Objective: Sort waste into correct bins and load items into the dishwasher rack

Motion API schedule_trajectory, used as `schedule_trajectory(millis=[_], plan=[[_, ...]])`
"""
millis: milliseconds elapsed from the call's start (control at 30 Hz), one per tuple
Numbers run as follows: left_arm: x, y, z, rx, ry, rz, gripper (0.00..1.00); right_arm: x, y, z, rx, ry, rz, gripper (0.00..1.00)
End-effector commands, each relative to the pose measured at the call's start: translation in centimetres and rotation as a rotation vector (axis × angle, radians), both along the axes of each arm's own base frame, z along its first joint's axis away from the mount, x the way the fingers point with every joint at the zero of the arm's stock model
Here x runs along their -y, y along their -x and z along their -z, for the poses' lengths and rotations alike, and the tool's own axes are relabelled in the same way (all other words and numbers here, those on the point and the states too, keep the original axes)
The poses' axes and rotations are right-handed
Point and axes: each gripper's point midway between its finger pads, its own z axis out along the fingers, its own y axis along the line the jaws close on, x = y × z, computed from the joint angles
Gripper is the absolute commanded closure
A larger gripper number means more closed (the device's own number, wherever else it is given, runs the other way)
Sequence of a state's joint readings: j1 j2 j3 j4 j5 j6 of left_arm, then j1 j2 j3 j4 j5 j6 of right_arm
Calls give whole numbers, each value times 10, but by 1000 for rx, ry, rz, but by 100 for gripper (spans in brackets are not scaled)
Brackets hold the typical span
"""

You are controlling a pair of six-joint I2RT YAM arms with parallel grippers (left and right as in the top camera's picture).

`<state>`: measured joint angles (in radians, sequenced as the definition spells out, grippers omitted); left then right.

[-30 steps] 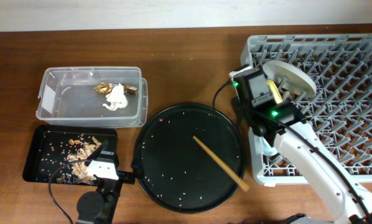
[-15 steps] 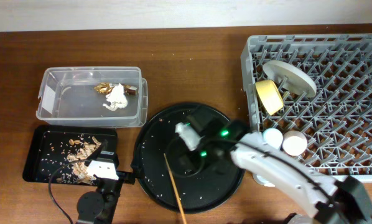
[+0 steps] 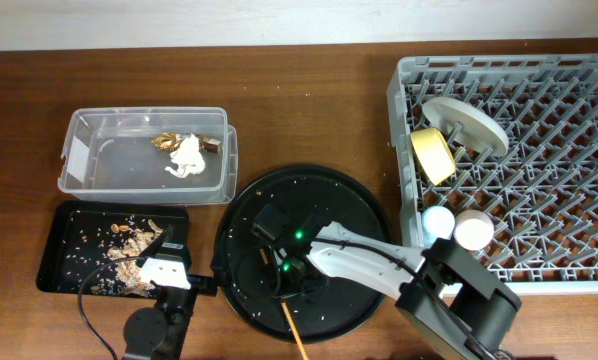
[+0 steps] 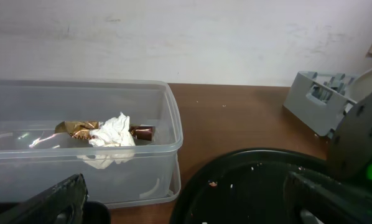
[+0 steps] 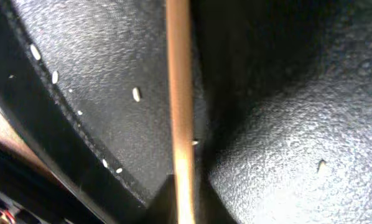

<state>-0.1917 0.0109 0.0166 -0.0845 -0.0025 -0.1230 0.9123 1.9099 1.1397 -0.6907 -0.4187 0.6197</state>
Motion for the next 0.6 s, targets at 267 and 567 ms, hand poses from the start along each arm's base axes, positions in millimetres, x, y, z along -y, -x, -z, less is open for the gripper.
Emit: schedule_trajectory(millis=[267,567], plan=[[2,0,2,0,-11,12,1,94,-117,-114,362,-86,172,96],[2,0,3,-1,-12,12,1,354,-208,-236,973,416,537,96]])
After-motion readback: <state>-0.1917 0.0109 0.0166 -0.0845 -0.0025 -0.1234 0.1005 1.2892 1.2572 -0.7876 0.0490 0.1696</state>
